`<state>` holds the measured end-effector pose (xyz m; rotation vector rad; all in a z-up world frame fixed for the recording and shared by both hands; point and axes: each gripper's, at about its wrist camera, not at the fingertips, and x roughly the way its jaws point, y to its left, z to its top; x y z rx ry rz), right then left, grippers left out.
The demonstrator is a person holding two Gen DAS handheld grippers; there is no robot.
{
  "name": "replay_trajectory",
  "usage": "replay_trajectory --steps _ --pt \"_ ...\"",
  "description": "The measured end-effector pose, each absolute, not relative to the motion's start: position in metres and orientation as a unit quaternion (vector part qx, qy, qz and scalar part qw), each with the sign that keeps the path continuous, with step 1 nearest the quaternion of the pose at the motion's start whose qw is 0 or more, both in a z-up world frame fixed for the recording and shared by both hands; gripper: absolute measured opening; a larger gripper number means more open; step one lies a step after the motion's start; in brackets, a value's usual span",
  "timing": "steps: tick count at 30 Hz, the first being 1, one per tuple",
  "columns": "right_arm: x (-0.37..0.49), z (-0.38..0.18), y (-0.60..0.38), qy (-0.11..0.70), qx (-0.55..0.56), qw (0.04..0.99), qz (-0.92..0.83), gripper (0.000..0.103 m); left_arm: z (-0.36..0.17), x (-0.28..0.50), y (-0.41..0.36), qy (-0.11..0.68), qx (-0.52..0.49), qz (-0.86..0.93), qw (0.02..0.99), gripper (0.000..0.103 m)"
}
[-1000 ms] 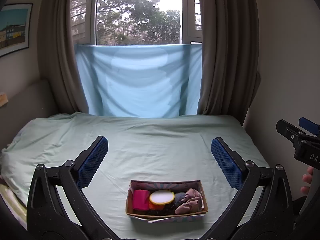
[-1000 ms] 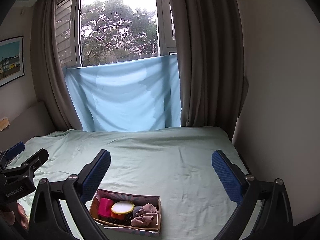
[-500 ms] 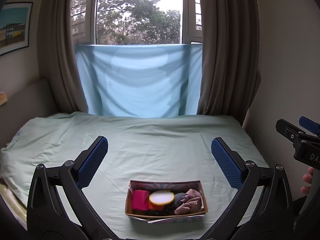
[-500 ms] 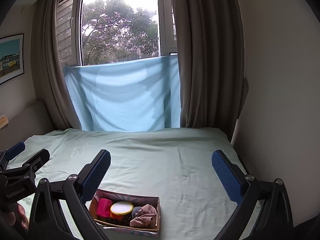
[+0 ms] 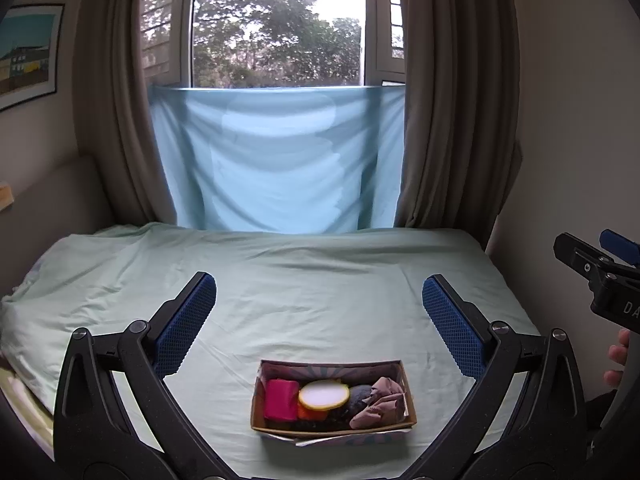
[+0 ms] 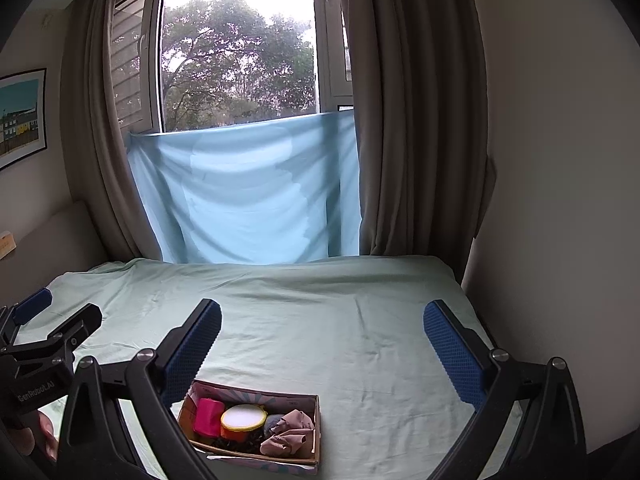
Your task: Organize soft objects
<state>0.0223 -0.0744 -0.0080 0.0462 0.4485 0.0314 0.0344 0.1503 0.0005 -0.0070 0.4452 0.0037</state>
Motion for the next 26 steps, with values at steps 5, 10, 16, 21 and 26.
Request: replay_trajectory --steps 5,10,16,21,26 --pt "0.024 -0.006 -0.072 0.22 0.022 0.975 0.015 0.101 -0.001 0.034 0.154 0.219 -0.009 0.0 0.976 0.103" --pt "0.025 -0.008 -0.072 0.222 0.022 0.975 0.015 0.101 -0.002 0.035 0.156 0.218 -0.01 0.003 0.976 0.103" --pt "0.027 -0.008 -0.071 0.224 0.022 0.974 0.015 0.101 -0.001 0.035 0.155 0.205 -0.003 0.024 0.978 0.103" --pt "0.029 -0.01 -0.072 0.226 0.024 0.974 0.014 0.101 0.005 0.03 0.151 0.175 0.018 0.062 0.982 0.103" --pt "0.038 -0.019 -0.075 0.243 0.028 0.97 0.012 0.101 -0.005 0.039 0.146 0.188 0.019 0.06 0.98 0.103"
